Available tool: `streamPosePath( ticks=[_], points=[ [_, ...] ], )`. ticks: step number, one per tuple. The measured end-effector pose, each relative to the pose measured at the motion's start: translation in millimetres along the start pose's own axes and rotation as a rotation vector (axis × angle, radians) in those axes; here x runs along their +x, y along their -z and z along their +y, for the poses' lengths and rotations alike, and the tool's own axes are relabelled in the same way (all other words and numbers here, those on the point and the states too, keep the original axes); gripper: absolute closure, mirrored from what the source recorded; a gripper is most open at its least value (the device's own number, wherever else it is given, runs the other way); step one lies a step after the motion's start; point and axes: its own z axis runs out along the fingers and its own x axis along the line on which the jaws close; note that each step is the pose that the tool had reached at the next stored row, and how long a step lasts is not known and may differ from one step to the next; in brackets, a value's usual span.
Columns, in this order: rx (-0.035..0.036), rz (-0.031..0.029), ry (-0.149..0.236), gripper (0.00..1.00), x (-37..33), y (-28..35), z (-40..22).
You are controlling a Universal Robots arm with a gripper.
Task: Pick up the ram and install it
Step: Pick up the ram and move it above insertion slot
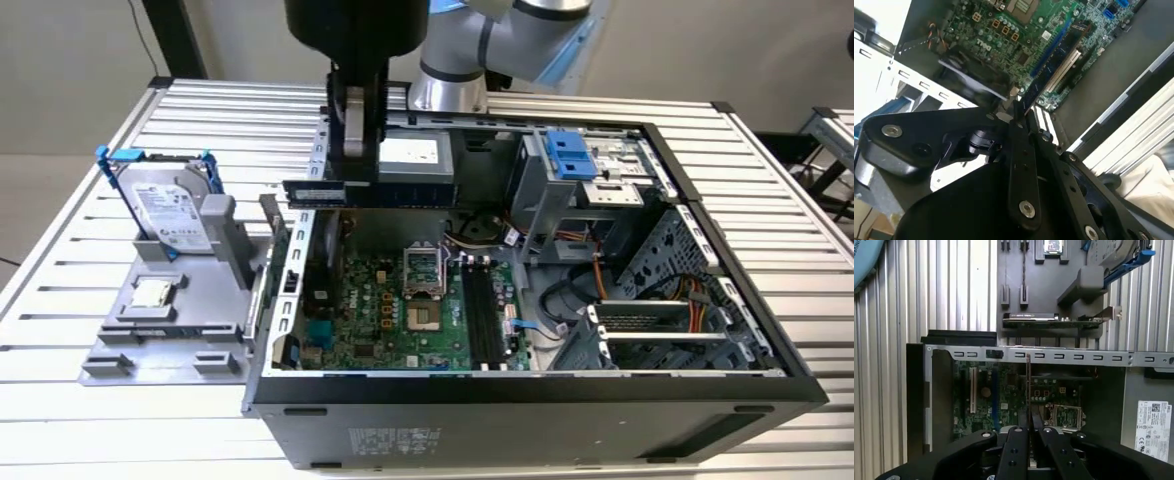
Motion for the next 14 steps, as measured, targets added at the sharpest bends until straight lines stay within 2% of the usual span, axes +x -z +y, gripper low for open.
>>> streamPosePath(
  ticks=[14],
  points=[
    [0.0000,0.0000,0.000,1.00,-12.9,1.1,-35.2]
  ],
)
